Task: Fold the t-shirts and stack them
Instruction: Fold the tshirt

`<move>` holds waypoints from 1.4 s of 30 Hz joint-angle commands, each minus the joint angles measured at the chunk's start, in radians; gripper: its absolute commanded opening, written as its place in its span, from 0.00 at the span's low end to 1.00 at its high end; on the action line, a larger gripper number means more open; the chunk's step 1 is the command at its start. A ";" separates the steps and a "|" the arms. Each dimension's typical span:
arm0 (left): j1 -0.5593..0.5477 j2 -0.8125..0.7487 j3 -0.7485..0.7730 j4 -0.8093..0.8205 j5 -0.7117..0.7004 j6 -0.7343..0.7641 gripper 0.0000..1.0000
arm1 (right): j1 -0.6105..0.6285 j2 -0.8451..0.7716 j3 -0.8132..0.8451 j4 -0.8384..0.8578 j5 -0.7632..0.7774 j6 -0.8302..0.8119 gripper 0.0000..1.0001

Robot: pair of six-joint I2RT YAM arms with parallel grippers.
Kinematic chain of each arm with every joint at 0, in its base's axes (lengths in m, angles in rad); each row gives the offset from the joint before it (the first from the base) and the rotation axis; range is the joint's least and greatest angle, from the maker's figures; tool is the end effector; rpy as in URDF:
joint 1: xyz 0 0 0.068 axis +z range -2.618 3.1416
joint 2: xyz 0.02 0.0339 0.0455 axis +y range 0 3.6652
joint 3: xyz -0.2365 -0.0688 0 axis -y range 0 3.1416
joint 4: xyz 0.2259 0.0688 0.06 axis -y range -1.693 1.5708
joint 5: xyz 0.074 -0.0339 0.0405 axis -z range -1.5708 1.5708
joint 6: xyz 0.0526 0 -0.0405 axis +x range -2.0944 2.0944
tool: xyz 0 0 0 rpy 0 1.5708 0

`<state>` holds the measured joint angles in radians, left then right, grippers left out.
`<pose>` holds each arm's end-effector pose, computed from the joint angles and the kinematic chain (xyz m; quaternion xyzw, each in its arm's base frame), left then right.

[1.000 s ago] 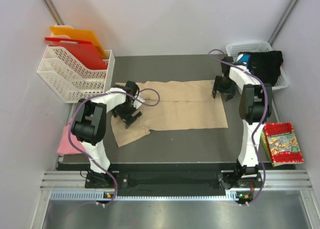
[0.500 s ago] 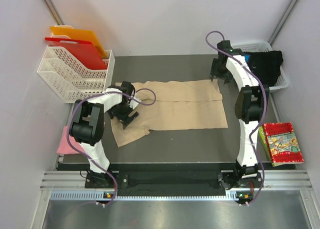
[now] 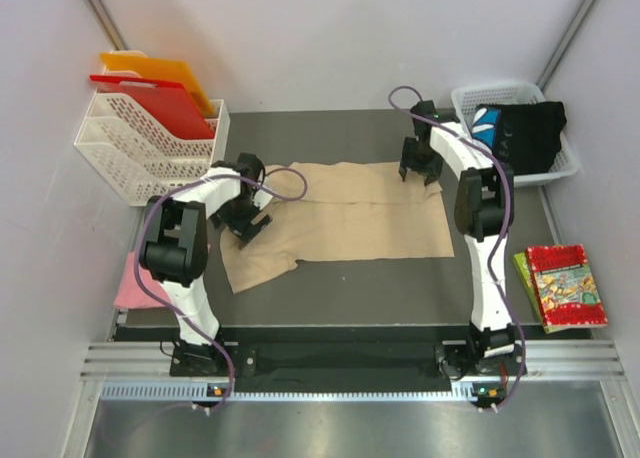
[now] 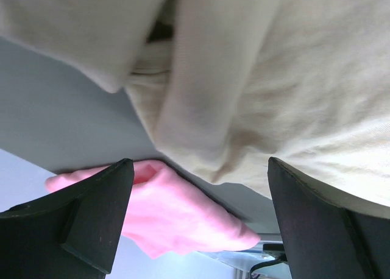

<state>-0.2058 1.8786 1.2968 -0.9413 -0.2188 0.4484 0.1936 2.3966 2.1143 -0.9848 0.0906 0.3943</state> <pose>0.3149 -0.0541 0.1397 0.3168 0.9419 0.1112 0.0103 0.4575 0.0849 0.1479 0.1057 0.9818 0.0009 0.1576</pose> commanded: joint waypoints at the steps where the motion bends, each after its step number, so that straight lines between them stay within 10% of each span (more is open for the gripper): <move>1: 0.011 -0.021 -0.014 -0.018 -0.021 0.015 0.95 | -0.034 -0.013 -0.065 0.046 0.040 -0.006 0.64; 11: 0.043 -0.067 -0.160 0.056 -0.067 0.046 0.95 | -0.088 -0.056 -0.125 0.055 0.054 -0.046 0.68; 23: 0.020 0.028 0.375 -0.200 0.045 0.004 0.95 | -0.010 -0.419 -0.261 0.026 0.070 -0.064 0.82; 35: -0.033 -0.256 -0.046 -0.228 0.164 -0.078 0.96 | 0.036 -0.911 -0.951 -0.029 0.061 -0.022 0.78; 42: -0.046 -0.240 -0.070 -0.202 0.179 -0.160 0.96 | 0.033 -0.898 -1.108 0.116 0.043 -0.023 0.76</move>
<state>-0.2432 1.6531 1.2236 -1.1625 -0.0738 0.3546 0.2226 1.4971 1.0195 -0.9859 0.1387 0.3611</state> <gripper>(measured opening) 0.960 0.766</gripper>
